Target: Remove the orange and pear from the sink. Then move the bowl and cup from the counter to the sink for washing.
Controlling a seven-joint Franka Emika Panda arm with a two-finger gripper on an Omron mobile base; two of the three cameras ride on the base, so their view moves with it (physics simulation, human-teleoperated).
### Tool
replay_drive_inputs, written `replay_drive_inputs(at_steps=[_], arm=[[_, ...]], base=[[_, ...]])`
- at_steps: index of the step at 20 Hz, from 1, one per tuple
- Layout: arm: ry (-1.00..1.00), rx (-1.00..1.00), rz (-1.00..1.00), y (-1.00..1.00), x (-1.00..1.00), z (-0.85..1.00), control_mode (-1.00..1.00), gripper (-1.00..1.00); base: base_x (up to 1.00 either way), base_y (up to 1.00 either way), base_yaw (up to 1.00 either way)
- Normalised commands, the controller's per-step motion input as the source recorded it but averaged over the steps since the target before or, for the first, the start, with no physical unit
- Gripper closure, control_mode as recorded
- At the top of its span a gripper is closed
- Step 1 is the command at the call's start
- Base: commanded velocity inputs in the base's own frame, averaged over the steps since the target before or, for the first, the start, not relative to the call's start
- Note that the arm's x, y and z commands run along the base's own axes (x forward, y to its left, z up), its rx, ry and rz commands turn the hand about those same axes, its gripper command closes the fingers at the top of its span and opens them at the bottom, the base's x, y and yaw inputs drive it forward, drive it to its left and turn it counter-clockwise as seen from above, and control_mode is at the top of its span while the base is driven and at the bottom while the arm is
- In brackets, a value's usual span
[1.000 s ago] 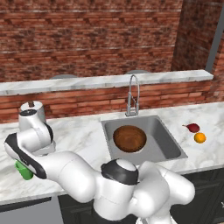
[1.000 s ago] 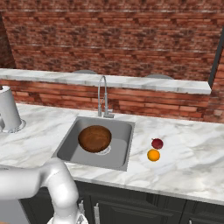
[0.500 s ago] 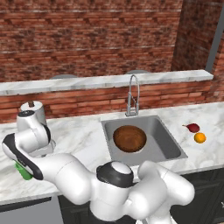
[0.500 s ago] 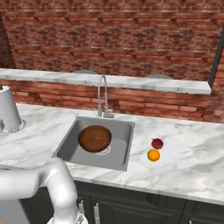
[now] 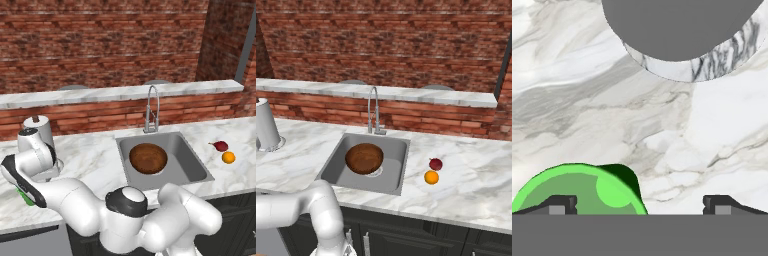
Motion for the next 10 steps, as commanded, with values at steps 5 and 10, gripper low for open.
replay_drive_inputs(at_steps=[5, 10], arm=[[0.01, 0.0, 0.0, 0.04, 0.03, -0.09, -1.0, -1.0], [0.0, 0.0, 0.0, 0.01, 0.0, -0.1, -1.0, -1.0]], base=[[0.0, 0.0, 0.0], [0.0, 0.0, 0.0]])
